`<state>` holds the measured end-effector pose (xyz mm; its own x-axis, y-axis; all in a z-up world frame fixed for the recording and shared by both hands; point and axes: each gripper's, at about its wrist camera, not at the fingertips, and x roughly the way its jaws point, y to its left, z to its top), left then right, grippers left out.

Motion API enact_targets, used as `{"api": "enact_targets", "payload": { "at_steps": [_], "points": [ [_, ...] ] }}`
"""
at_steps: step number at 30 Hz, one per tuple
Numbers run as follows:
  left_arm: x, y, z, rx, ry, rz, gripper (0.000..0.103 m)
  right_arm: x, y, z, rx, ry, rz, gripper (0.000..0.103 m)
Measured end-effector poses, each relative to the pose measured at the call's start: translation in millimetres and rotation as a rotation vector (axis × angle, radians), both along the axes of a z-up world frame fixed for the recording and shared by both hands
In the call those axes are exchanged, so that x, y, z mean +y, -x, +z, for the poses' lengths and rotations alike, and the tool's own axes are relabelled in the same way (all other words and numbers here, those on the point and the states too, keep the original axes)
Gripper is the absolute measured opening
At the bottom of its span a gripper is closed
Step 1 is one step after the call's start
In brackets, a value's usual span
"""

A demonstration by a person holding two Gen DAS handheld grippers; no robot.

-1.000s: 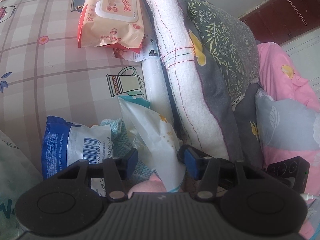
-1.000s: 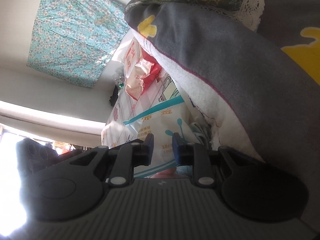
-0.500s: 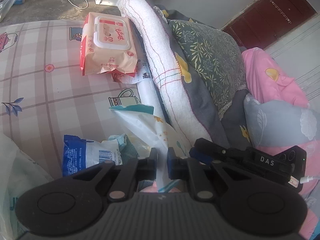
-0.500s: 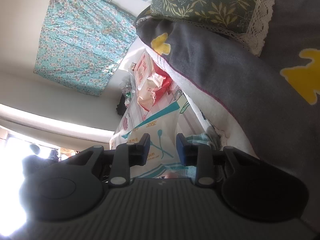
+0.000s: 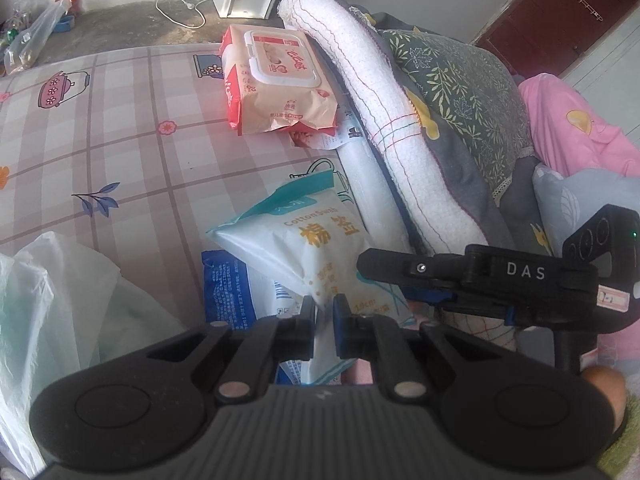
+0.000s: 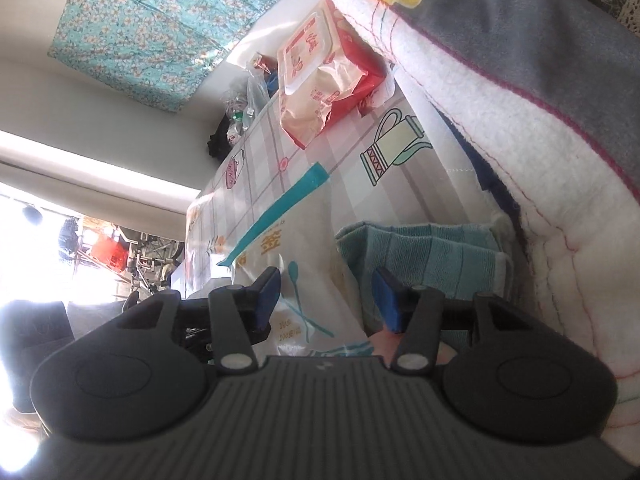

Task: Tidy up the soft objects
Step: 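Carry the cotton-swab bag with the right tool into the box and release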

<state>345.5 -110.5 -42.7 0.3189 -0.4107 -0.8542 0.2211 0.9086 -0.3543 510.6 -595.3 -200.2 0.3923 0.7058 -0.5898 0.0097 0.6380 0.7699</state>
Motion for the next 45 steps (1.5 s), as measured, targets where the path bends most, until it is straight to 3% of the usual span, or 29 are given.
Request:
{"api": "enact_targets", "payload": {
  "at_steps": [3, 7, 15, 25, 35, 45],
  "points": [
    [-1.1, 3.2, 1.3, -0.018, -0.015, 0.003, 0.008, 2.4, 9.3, -2.2, -0.007, -0.023, 0.018, 0.035],
    [-2.6, 13.3, 13.4, -0.08, -0.026, -0.018, 0.008, 5.4, 18.2, 11.8, -0.05, 0.004, 0.009, 0.028],
    [10.9, 52.5, 66.7, -0.182, -0.019, -0.04, 0.008, 7.2, 69.6, 73.0, -0.197, 0.028, 0.023, 0.025],
    [74.9, 131.2, 121.0, -0.264, 0.071, 0.001, 0.008, 34.4, 154.8, 138.9, -0.313, -0.016, 0.097, 0.024],
    [164.6, 213.1, 149.5, -0.354, 0.082, 0.114, 0.008, 119.1, 231.6, 179.6, -0.339, -0.061, 0.244, 0.025],
    [273.6, 250.6, 140.1, -0.34, 0.05, 0.34, 0.008, 246.9, 247.0, 184.8, -0.274, -0.08, 0.431, 0.025]
  ]
}}
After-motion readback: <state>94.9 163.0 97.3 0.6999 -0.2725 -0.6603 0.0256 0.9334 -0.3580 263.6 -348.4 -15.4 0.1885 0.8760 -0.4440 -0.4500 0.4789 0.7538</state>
